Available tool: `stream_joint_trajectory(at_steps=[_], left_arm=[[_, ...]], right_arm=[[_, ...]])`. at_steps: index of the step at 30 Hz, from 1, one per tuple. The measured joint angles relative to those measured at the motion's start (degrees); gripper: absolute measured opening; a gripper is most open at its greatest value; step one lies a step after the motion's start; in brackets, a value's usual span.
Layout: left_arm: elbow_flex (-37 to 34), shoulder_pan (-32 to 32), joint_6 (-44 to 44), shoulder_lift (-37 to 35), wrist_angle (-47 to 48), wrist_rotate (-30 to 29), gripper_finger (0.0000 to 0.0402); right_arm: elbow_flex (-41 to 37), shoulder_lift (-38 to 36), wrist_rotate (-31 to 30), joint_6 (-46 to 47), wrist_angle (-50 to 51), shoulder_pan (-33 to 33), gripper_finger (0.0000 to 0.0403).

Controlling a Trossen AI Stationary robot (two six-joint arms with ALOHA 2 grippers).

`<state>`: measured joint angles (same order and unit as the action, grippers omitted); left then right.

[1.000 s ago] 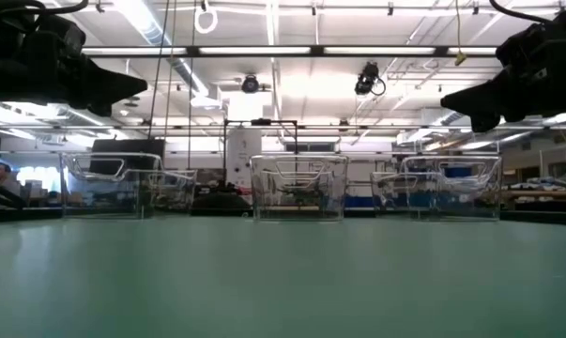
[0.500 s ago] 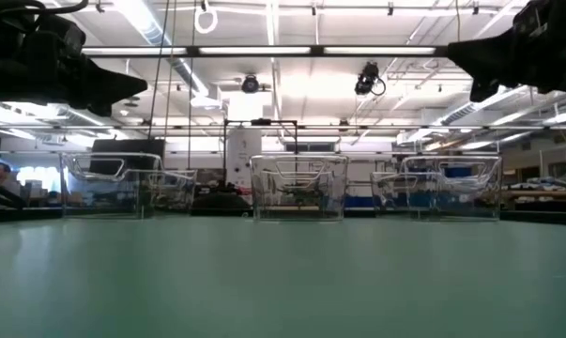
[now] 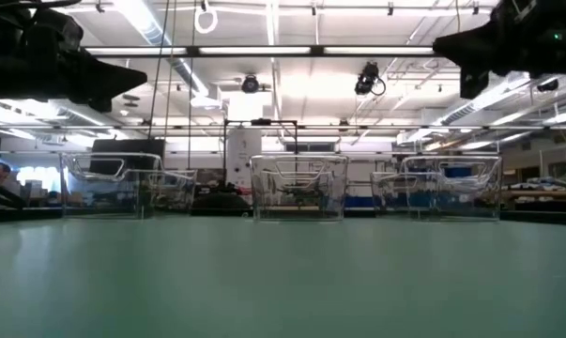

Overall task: Sort soda cans
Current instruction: Put the right white soda can into the right transparent bin

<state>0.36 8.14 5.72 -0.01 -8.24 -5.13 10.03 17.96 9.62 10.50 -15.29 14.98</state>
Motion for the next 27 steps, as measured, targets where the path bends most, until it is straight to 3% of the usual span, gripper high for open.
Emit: stream_joint_trajectory(at_steps=[4, 13, 27], left_arm=[[0.02, 0.0, 0.01, 0.0, -1.97, -0.01, 0.0026], [0.0, 0.0, -0.01, 0.0, -3.18, 0.01, 0.0026], [0.02, 0.0, -0.01, 0.0, -1.97, 0.01, 0.0026]], right_arm=[[7.3, 4.39, 4.55, 0.18, 9.26, -0.02, 0.0036], [21.01, 13.28, 5.98, 5.77, 29.51, -5.14, 0.0046], [38.77, 30.07, 5.25, 28.78, 58.04, -19.9, 0.0118]])
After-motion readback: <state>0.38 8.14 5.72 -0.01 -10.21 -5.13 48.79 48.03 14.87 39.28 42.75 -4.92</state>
